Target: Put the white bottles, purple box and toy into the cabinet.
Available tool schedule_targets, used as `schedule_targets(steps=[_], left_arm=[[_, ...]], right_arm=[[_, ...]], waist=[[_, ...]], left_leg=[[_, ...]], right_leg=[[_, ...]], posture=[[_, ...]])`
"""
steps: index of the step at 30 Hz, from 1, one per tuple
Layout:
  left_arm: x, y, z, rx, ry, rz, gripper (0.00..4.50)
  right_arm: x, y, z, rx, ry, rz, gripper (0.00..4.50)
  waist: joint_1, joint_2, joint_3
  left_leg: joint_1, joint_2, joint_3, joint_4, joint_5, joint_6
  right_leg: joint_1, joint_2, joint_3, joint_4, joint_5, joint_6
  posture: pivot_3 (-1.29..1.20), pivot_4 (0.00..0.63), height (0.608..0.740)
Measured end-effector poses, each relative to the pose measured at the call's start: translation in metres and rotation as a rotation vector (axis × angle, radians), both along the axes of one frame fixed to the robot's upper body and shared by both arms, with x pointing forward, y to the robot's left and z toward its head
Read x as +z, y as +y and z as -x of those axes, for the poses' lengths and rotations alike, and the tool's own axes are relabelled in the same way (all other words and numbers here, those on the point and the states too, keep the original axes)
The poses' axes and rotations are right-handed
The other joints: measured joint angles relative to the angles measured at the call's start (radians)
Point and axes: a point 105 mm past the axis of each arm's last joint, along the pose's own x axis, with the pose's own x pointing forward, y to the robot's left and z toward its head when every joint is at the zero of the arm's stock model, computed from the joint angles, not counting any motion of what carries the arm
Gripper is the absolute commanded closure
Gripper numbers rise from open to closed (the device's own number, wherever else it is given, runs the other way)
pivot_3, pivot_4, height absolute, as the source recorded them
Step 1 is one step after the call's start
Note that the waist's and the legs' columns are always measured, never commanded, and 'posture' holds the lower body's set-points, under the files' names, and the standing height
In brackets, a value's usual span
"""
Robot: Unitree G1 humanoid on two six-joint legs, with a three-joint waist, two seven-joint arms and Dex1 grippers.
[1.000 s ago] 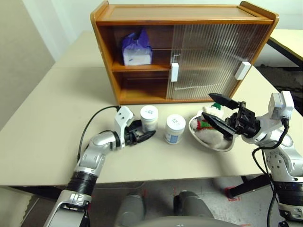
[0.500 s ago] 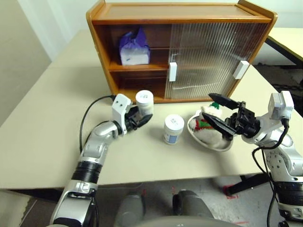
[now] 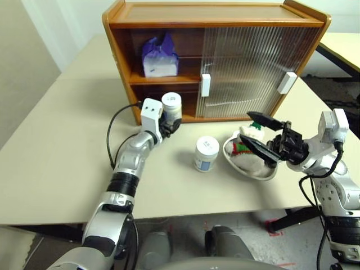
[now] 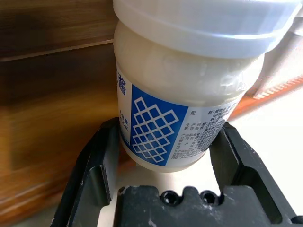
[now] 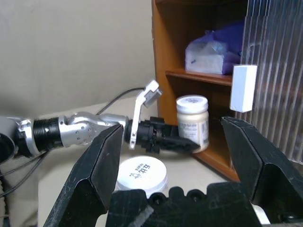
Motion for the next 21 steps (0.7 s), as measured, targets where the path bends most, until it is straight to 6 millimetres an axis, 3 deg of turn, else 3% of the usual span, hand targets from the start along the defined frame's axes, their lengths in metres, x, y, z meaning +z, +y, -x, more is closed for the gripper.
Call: schedule_targets(steps=[8,21], left_arm=[[0.005,0.000,-0.011,0.050,-0.009,0.008,1.40],[0.002,-0.009,-0.033,0.117,0.042,-0.013,1.40]], right_arm=[[-0.004,-0.001,-0.006,-0.066,-0.001,-0.007,0.00],[-0.002,0.000,-0.002,-0.024,-0.002,-0.040,0.00]], waist=[[-0.001,-0.001,0.001],[-0.001,-0.002,0.001]], left_leg=[[-0.001,-0.001,0.000,0.000,0.000,0.000],[-0.006,-0.007,-0.002,0.000,0.000,0.000]], right_leg=[[-0.001,0.000,0.000,0.000,0.000,0.000],[-0.004,0.000,0.000,0.000,0.001,0.000]], posture=[[0.09,0.000,0.740],[0.07,0.000,0.740]])
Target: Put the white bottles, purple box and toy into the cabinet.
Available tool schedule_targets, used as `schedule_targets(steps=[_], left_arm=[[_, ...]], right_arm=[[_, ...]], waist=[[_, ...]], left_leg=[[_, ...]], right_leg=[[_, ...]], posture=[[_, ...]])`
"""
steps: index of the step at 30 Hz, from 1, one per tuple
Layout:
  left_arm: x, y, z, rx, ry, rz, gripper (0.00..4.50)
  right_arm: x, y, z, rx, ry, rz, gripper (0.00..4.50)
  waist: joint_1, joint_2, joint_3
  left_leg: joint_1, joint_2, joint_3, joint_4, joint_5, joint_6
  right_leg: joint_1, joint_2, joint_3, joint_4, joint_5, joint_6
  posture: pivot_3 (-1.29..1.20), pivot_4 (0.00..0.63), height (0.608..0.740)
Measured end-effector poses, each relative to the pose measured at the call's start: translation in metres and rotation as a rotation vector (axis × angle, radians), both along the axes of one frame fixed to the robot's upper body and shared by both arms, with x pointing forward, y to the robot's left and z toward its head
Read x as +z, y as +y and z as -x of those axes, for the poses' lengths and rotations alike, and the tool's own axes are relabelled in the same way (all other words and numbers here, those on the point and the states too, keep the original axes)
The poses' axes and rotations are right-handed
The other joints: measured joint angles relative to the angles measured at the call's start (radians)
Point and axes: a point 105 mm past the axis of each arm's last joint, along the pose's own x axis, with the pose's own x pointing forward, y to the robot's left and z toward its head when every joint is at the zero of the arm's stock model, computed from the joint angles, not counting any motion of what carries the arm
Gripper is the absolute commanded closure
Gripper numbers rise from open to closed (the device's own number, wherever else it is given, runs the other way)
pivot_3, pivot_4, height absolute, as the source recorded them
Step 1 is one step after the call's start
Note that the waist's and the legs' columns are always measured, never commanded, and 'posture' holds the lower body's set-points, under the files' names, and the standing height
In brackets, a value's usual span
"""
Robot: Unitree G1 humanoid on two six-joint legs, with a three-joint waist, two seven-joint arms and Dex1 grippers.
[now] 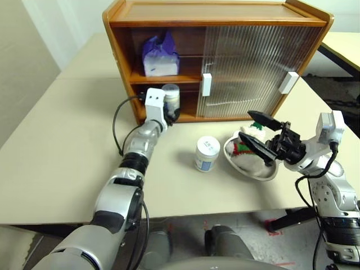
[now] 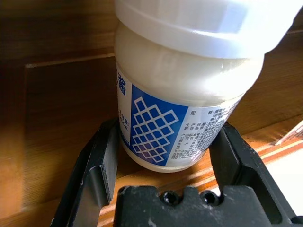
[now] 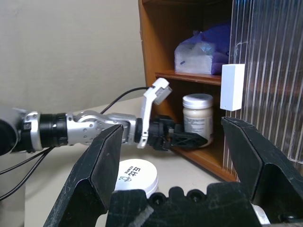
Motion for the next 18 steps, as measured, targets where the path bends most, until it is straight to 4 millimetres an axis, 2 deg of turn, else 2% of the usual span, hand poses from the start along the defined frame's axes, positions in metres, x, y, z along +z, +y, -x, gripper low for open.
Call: schedule_targets(steps=[7,11,18], left_arm=[[-0.001,-0.003,-0.007,0.022,0.027,0.003,1.40],[-0.002,-0.004,-0.007,0.028,0.027,0.013,0.02],[0.003,-0.016,-0.004,-0.051,-0.001,0.046,0.02]], right_arm=[[0.000,0.000,0.000,0.000,0.000,0.003,0.00],[0.001,0.000,0.001,0.002,-0.004,0.006,0.00],[0.003,0.002,0.002,0.008,-0.010,0.009,0.00]], waist=[[0.000,0.000,0.000],[0.000,0.000,0.000],[0.000,0.000,0.000]], left_leg=[[-0.002,-0.001,-0.001,0.000,0.000,0.000],[-0.002,-0.001,-0.001,0.000,0.000,0.000],[-0.002,-0.001,-0.001,0.001,0.000,0.000]], right_leg=[[-0.001,0.000,-0.001,0.000,0.001,-0.001],[-0.001,0.000,-0.001,0.000,0.001,-0.001],[-0.001,0.000,-0.001,0.000,0.001,-0.001]], posture=[[0.07,0.000,0.740],[0.07,0.000,0.740],[0.07,0.000,0.740]])
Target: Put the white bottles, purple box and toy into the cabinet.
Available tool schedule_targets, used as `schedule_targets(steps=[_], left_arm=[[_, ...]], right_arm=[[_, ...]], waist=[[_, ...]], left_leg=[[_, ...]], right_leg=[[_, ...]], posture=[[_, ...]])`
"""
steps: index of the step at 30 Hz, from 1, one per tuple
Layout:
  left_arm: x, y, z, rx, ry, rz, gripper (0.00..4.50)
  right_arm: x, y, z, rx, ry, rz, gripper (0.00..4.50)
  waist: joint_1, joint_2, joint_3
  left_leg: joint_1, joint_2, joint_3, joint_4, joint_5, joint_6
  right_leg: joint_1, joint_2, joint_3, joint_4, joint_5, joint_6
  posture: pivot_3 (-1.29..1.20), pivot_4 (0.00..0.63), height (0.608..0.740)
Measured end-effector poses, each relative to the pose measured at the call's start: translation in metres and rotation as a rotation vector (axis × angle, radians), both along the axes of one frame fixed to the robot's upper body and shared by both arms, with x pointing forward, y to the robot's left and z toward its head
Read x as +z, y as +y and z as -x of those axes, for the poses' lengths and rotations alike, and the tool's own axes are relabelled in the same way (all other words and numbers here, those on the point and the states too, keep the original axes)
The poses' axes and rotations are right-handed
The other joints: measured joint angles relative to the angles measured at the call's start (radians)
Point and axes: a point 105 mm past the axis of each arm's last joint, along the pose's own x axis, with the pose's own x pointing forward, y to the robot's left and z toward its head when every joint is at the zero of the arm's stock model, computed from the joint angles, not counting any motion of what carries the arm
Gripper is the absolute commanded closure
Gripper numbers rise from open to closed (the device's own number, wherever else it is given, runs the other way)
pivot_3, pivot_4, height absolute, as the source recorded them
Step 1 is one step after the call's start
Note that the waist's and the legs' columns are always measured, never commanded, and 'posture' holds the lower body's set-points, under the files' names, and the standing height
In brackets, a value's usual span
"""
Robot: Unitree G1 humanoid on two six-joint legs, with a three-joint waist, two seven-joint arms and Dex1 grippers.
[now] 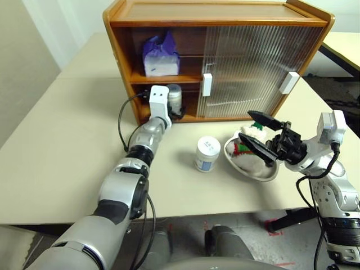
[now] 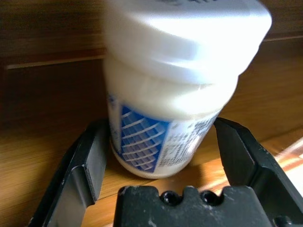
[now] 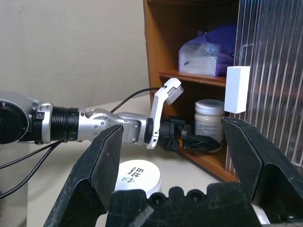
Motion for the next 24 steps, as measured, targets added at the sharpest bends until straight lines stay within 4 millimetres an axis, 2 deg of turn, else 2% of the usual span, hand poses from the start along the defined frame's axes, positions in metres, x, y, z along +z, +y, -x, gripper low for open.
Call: schedule_targets(steps=[5,8,14,17,24], left_arm=[[-0.008,0.002,0.012,-0.040,-0.016,0.017,0.02],[-0.008,0.013,0.018,-0.023,-0.027,0.005,0.02],[0.006,0.032,0.019,0.029,-0.067,-0.030,0.02],[0.016,0.038,0.017,0.050,-0.095,-0.046,0.57],[0.016,0.038,0.017,0.072,-0.082,-0.046,3.28]], right_arm=[[0.000,0.001,0.000,0.004,0.003,0.001,0.00],[0.000,0.002,0.000,0.008,0.003,0.000,0.00],[0.002,0.004,-0.001,0.017,-0.004,0.001,0.00],[0.001,0.005,-0.001,0.022,-0.004,0.003,0.00],[0.000,0.007,-0.001,0.028,-0.001,0.006,0.00]], waist=[[-0.002,0.000,0.000],[-0.002,0.000,0.000],[0.001,0.000,0.000],[0.001,0.000,0.000],[0.001,0.000,-0.001]], left_leg=[[0.000,0.000,0.000,0.000,0.000,0.000],[0.000,0.001,0.000,0.000,0.000,0.000],[0.000,0.001,0.000,0.003,0.000,0.001],[0.000,0.001,0.000,0.005,0.000,0.001],[-0.001,0.002,0.000,0.008,0.000,0.001]], right_leg=[[0.000,0.000,0.000,0.001,0.001,-0.001],[0.000,0.000,0.000,0.001,0.001,-0.001],[0.000,0.000,0.001,0.001,0.004,0.000],[0.001,0.000,0.001,0.001,0.004,0.001],[0.001,0.000,0.000,0.002,0.004,0.001]], posture=[[0.08,0.000,0.740],[0.09,0.000,0.740],[0.09,0.000,0.740],[0.10,0.000,0.740],[0.08,0.000,0.740]])
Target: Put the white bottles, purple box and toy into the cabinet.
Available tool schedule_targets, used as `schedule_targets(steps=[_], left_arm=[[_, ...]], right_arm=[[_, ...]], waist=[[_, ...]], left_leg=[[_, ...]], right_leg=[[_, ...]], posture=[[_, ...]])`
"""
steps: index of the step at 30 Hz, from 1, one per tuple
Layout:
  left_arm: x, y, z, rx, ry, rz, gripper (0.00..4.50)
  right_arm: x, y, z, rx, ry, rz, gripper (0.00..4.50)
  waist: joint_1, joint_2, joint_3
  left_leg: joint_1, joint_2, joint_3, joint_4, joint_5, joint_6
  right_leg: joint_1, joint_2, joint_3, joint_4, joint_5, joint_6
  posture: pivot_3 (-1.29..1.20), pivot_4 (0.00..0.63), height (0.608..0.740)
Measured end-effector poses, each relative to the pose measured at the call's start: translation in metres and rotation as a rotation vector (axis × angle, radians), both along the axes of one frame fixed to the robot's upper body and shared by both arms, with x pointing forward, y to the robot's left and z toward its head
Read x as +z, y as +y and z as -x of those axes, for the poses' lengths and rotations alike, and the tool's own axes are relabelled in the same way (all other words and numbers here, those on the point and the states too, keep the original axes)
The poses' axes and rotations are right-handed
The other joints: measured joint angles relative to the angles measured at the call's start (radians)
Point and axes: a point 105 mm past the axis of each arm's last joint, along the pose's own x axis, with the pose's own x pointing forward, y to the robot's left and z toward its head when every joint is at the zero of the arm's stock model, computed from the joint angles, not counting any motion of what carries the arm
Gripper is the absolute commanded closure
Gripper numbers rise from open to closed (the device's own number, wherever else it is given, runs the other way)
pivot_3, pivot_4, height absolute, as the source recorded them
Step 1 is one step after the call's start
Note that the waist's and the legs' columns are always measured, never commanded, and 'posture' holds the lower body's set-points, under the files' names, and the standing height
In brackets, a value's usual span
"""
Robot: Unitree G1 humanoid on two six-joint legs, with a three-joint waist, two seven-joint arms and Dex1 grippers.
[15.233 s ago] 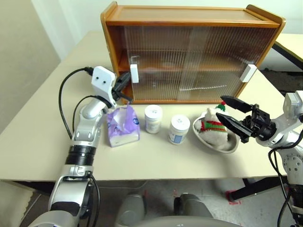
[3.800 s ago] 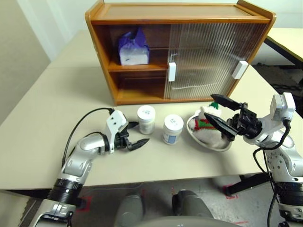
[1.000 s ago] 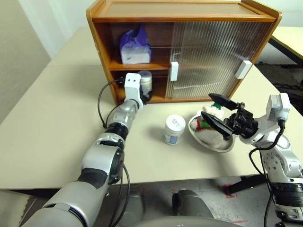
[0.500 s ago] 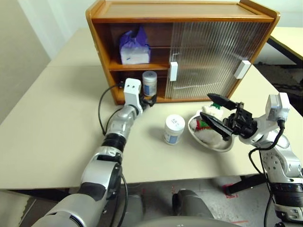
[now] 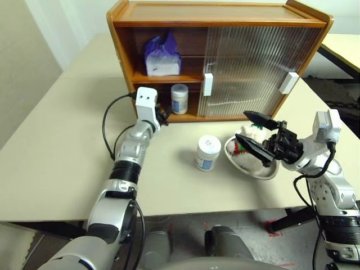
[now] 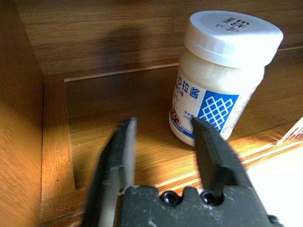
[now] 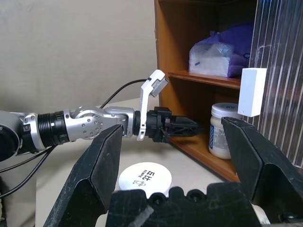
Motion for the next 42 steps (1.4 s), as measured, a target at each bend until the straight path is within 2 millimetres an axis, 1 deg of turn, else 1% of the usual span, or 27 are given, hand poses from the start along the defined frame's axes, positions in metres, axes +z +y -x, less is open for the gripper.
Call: schedule_targets(steps=[1,3,4,8,12,22,27,31,42], left_arm=[[0.000,0.001,0.000,0.010,0.000,-0.002,3.73],[-0.001,0.003,-0.001,0.034,0.001,-0.010,4.45],[-0.002,0.004,-0.002,0.047,0.004,-0.016,4.48],[-0.003,0.008,-0.009,0.099,0.010,-0.044,4.48],[-0.003,0.007,-0.015,0.123,0.004,-0.059,4.48],[-0.006,-0.009,-0.021,0.076,0.022,-0.047,4.48],[-0.003,-0.029,-0.023,0.022,0.024,-0.042,4.48],[0.002,-0.039,-0.025,0.000,0.011,-0.043,4.48],[-0.003,-0.041,-0.024,-0.008,0.026,-0.044,4.48]], right_arm=[[0.000,0.000,0.000,0.000,0.000,0.000,0.00],[0.000,0.000,0.000,-0.001,0.001,0.000,0.00],[-0.001,0.000,0.000,-0.001,0.002,0.001,0.00],[-0.003,0.000,0.001,-0.002,0.012,0.002,0.00],[-0.004,0.000,0.001,-0.003,0.014,0.002,0.00],[-0.004,0.001,0.004,-0.015,0.020,-0.001,0.00],[-0.001,0.003,0.005,-0.016,0.009,-0.005,0.00],[-0.003,0.002,0.005,-0.022,0.020,-0.007,0.00],[-0.004,0.002,0.005,-0.024,0.023,-0.007,0.00]], waist=[[0.000,0.000,0.000],[-0.001,0.000,0.000],[-0.001,0.000,0.000],[0.000,0.000,0.000],[0.000,0.000,0.000],[0.006,0.000,0.000],[0.003,-0.001,0.000],[-0.006,-0.001,0.000],[-0.004,-0.001,0.000]], left_leg=[[0.000,0.000,0.000,0.000,0.000,0.000],[0.000,0.000,0.000,0.001,0.000,0.000],[0.000,0.000,0.000,0.001,0.000,0.000],[0.000,0.000,0.000,0.002,0.000,0.000],[-0.001,-0.001,0.000,0.003,0.000,0.000],[0.000,-0.002,0.000,0.005,0.001,0.001],[-0.001,-0.003,0.000,0.005,0.001,0.001],[-0.001,-0.002,0.000,0.005,0.001,0.001],[-0.002,-0.002,0.000,0.004,0.000,0.001]], right_leg=[[0.000,0.000,0.000,0.000,0.000,0.000],[0.000,0.000,0.000,0.000,0.000,0.000],[0.000,0.000,0.000,0.000,0.000,0.001],[0.000,0.000,0.000,0.000,0.000,0.002],[0.001,0.000,0.000,0.000,0.001,0.003],[0.003,-0.001,-0.002,0.000,0.004,0.005],[0.003,-0.001,-0.002,-0.001,0.004,0.006],[0.002,0.000,-0.001,-0.001,0.002,0.006],[0.001,0.000,0.000,-0.001,0.002,0.006]], posture=[[0.08,0.000,0.740],[0.08,0.000,0.740],[0.08,0.000,0.740],[0.08,0.000,0.740],[0.08,0.000,0.740],[0.06,0.000,0.740],[0.05,0.000,0.740],[0.05,0.000,0.740],[0.05,0.000,0.740]])
